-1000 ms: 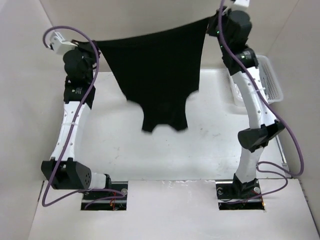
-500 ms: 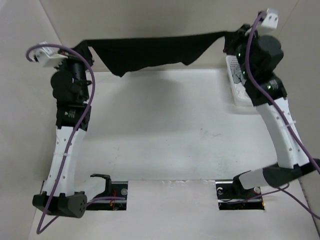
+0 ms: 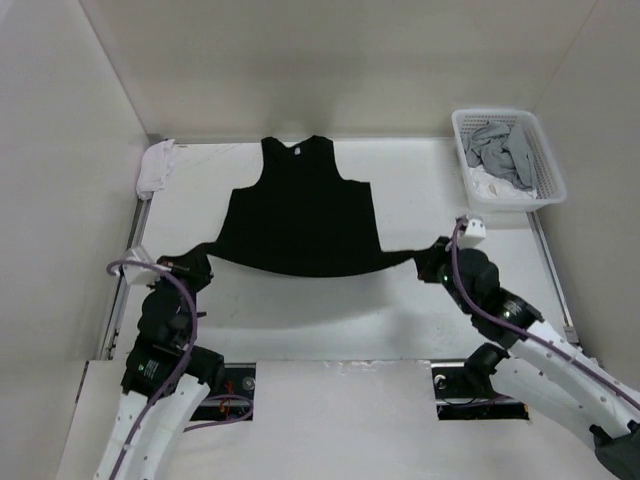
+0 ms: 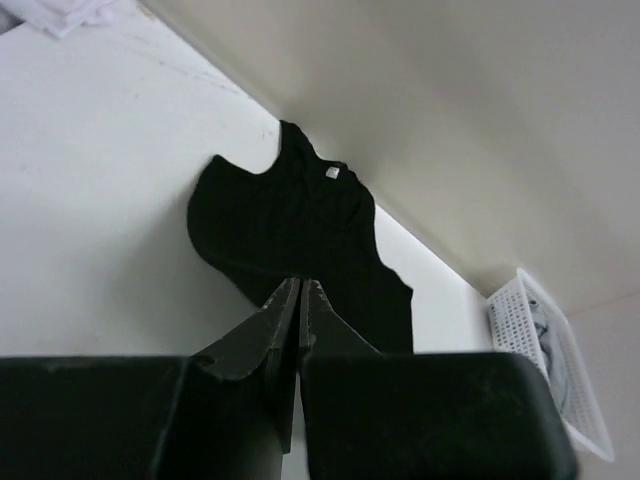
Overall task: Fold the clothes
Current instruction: Flatten the tank top out, then fold the tank top
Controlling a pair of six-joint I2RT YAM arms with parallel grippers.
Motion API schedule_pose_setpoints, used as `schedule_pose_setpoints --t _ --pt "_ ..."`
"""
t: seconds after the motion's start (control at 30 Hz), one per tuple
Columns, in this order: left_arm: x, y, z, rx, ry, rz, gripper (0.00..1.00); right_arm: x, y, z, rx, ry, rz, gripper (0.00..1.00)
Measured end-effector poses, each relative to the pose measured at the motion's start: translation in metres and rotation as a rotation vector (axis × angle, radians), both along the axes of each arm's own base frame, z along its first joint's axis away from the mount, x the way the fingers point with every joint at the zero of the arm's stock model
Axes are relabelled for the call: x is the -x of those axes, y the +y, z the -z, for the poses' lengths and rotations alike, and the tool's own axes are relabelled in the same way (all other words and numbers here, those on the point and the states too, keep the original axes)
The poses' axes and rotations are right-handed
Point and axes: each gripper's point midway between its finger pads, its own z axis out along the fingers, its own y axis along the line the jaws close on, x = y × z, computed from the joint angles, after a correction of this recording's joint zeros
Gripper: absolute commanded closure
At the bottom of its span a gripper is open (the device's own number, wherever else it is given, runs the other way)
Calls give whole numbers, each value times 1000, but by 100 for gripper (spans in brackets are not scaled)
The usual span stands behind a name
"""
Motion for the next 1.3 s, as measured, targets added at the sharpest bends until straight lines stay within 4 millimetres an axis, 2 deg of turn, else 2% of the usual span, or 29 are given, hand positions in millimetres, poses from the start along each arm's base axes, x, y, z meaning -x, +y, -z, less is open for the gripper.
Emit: schedule_pose_setpoints --t 0.07,0.13,0.2,0.27,0.37,0.43,0.57,0.67,0.83,0.9,1.0,1.07,1.1,1.13,1.2,1.27,1.3 --pt "14 5 12 38 29 -13 100 23 -1 23 -33 55 -11 100" --pt "22 7 33 66 102 -19 100 47 3 41 -65 110 -44 100" --pt "28 6 55 81 181 -25 100 68 10 48 -93 150 -85 100" --pt "33 6 72 94 247 -29 100 81 18 50 -103 172 -113 100" --pt "34 8 82 99 289 -54 100 84 25 52 -54 189 -121 100" --pt "26 8 84 89 309 -72 100 69 29 49 5 189 -87 100" --pt "-10 5 82 41 338 -110 100 4 36 33 37 151 15 100" --pt "-47 8 71 18 335 -157 100 -60 35 15 28 123 80 100" --pt "-118 32 46 36 275 -267 100 -175 43 -33 -31 16 129 100" --pt "-145 45 41 46 261 -312 100 -218 47 -45 -56 -14 133 100" --pt "-191 63 43 57 258 -353 100 -281 51 -53 -86 -42 135 100" --pt "-228 71 52 61 265 -360 97 -324 56 -56 -104 -59 130 98" --pt "-247 73 58 63 272 -355 93 -342 59 -55 -113 -67 128 92" --pt "-267 74 67 64 282 -344 89 -360 63 -53 -122 -74 125 81" --pt "-301 74 87 63 306 -319 73 -387 66 -39 -139 -72 129 53" --pt "-322 73 112 63 339 -295 64 -400 68 -16 -135 -44 128 49" --pt "-324 72 124 65 360 -286 63 -400 67 -2 -126 -15 128 49"
